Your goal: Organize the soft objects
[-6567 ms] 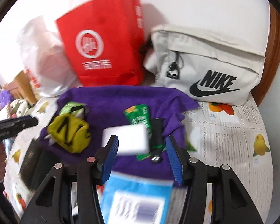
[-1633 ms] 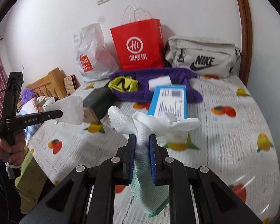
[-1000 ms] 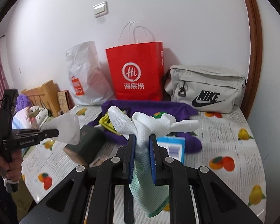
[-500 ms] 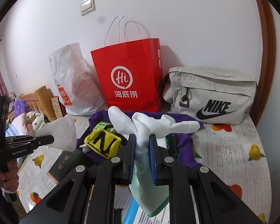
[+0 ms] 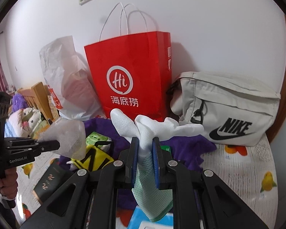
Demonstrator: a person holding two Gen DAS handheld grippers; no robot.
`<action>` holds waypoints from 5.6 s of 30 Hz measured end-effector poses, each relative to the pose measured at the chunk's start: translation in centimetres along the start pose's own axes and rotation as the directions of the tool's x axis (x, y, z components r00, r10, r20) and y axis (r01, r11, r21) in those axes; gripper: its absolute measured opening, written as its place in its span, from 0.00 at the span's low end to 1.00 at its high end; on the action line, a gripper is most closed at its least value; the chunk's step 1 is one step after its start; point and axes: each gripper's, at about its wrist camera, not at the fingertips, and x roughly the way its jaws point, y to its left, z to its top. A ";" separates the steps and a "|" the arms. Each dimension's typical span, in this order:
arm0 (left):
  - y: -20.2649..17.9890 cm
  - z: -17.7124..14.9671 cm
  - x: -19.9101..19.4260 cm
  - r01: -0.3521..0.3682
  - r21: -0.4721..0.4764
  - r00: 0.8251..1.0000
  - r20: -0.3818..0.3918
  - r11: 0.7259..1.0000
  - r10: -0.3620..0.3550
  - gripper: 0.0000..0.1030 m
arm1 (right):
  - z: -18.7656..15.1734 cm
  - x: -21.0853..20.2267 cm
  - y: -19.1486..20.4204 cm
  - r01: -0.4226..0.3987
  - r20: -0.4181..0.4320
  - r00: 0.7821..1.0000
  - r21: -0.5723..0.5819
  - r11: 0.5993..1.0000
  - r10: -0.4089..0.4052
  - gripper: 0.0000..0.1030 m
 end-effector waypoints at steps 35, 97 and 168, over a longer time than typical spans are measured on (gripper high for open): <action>0.4 1.6 9.4 -0.021 0.006 0.984 -0.177 1.000 0.021 0.40 | -1.9 10.1 -0.6 -0.025 -0.265 0.964 -0.037 0.999 0.014 0.60; 9.5 -12.5 -7.3 -0.069 -0.143 0.995 -0.076 0.987 0.059 0.62 | -16.3 3.5 15.6 -0.194 -0.340 0.935 -0.248 0.949 0.102 0.81; -13.7 -19.8 1.7 -0.096 0.198 0.963 -0.228 0.976 0.141 0.90 | -26.8 -16.7 -1.8 0.051 -0.122 0.992 0.208 0.977 -0.026 0.27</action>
